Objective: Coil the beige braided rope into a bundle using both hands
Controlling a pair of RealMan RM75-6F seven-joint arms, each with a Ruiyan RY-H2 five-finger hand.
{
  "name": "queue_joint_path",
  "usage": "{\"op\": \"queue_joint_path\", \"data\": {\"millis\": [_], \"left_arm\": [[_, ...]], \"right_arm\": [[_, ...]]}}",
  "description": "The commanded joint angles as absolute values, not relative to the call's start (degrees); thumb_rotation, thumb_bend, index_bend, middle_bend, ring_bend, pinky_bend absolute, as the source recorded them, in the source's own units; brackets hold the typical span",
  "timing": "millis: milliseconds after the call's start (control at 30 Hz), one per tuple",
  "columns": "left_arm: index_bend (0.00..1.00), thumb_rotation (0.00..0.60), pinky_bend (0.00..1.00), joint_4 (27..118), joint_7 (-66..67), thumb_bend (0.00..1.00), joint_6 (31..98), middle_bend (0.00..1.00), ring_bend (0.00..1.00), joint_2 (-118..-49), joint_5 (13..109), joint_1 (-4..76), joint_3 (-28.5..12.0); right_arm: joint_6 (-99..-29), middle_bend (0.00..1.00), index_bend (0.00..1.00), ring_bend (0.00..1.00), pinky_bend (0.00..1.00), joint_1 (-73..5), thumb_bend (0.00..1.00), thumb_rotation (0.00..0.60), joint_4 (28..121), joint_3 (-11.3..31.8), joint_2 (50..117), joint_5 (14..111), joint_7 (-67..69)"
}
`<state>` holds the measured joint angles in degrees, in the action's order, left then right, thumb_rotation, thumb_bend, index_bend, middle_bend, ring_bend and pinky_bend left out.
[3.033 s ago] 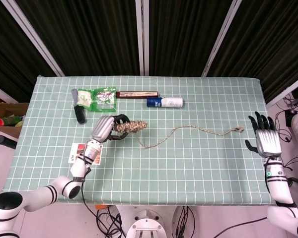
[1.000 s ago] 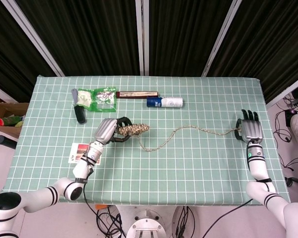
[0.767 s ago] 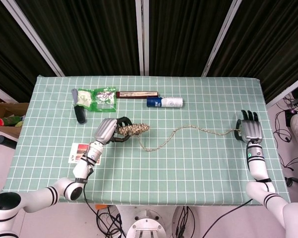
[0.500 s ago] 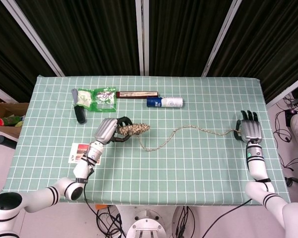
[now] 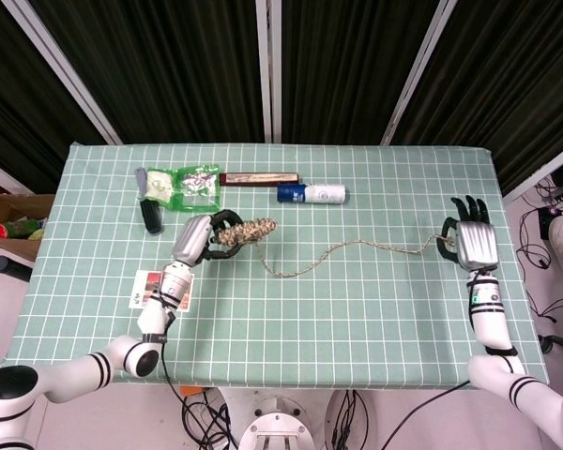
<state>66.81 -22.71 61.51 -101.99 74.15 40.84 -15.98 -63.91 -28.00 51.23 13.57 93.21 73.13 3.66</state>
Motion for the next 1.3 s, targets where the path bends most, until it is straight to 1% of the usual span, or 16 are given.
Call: {"op": "queue_joint_path", "data": {"millis": [33,267,400,533,667,733,833,933,1067,1167,1300], "left_arm": [[0.74,0.6,0.58,67.4,-20.9,0.44,60.6,0.72,0.58,-102.5,71.1,41.2,-18.1],[0.74,0.6,0.58,68.6,-14.2,0.44,59.5,0.73,0.58,-103.6,64.7,43.4,-22.7],[0.74,0.6,0.59,70.5,-11.0,0.44,59.7,0.73,0.59,-104.5,63.0,44.5,-23.9],[0.75,0.6,0.6,71.4,-8.1,0.44,59.9,0.74,0.6,-106.9,62.3,46.3,-24.1],[0.75,0.6,0.6,71.1,-7.0,0.44,59.9,0.74,0.6,-109.9,62.3,48.5,-24.7],[0.75,0.6,0.6,71.0,-6.8,0.44,59.6,0.74,0.6,-110.9,62.7,49.2,-24.6],[0.75,0.6,0.6,71.6,-6.9,0.44,59.2,0.74,0.6,-111.6,64.4,49.9,-23.4],[0.75,0.6,0.6,72.9,-8.7,0.44,58.3,0.74,0.6,-111.1,67.7,49.9,-20.9],[0.75,0.6,0.6,74.4,-15.7,0.44,58.1,0.74,0.6,-109.3,75.9,49.6,-16.4],[0.75,0.6,0.61,74.5,-23.2,0.44,59.1,0.74,0.6,-107.4,82.9,49.8,-13.2],[0.75,0.6,0.61,74.2,-33.1,0.44,60.9,0.74,0.6,-105.4,88.5,49.7,-10.2]], "right_arm": [[-70.8,0.16,0.8,0.0,0.0,-25.8,0.53,0.6,64.5,12.8,86.2,78.0,3.3],[-79.1,0.16,0.82,0.0,0.0,-25.1,0.53,0.6,83.2,9.8,80.4,88.5,-5.7],[-80.1,0.15,0.82,0.0,0.0,-26.5,0.52,0.6,91.5,9.5,78.9,93.3,-11.6],[-78.8,0.15,0.83,0.0,0.0,-29.3,0.52,0.6,98.7,11.7,78.3,95.3,-17.7],[-74.2,0.15,0.84,0.0,0.0,-33.3,0.53,0.6,104.6,14.9,78.0,93.6,-21.2],[-72.8,0.15,0.85,0.0,0.0,-35.1,0.53,0.6,106.1,16.9,78.2,92.3,-22.4],[-70.9,0.16,0.86,0.0,0.0,-38.1,0.53,0.6,106.9,21.0,79.1,88.7,-24.0],[-68.3,0.16,0.86,0.0,0.0,-41.3,0.53,0.6,106.7,25.0,80.0,83.1,-25.0],[-65.4,0.16,0.87,0.0,0.0,-45.6,0.53,0.6,104.4,29.4,81.3,75.2,-26.6],[-64.9,0.16,0.88,0.0,0.0,-47.9,0.53,0.6,102.0,31.2,82.3,70.4,-27.8],[-65.1,0.16,0.88,0.0,0.0,-48.8,0.53,0.6,99.1,31.9,82.7,66.4,-27.4]]}}
